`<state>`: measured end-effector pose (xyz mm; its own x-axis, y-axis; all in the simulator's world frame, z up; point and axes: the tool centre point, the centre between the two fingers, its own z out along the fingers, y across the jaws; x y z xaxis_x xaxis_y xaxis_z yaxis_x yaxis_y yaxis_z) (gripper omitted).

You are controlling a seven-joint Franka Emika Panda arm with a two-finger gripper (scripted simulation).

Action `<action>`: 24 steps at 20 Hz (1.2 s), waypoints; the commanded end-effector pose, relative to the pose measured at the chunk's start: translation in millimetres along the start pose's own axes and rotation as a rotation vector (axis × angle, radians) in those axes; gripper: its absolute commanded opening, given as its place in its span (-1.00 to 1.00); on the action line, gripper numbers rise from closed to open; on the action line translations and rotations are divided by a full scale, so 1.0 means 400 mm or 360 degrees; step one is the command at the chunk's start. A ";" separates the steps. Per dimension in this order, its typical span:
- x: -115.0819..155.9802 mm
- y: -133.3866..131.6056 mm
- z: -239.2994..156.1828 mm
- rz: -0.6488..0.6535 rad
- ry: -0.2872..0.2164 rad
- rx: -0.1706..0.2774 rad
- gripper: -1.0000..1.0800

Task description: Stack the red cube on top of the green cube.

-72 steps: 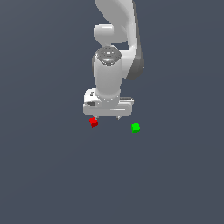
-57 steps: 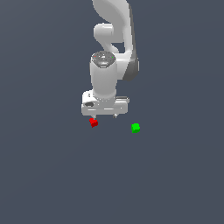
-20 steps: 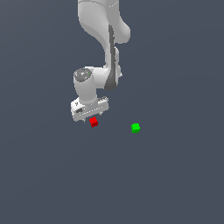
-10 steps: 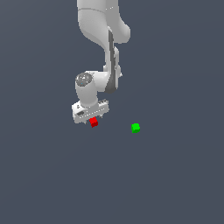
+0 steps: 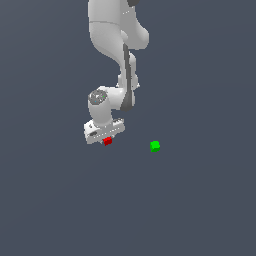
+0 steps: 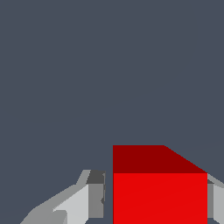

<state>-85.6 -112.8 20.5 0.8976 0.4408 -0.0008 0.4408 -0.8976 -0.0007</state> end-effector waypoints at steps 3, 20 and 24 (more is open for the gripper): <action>0.001 0.001 0.001 0.0000 0.0001 -0.0001 -1.00; -0.002 0.001 -0.064 0.0001 0.0001 -0.0002 -1.00; -0.003 0.000 -0.127 0.0001 0.0001 -0.0002 -1.00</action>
<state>-86.8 -113.2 60.7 0.8980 0.4400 -0.0010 0.4400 -0.8980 -0.0005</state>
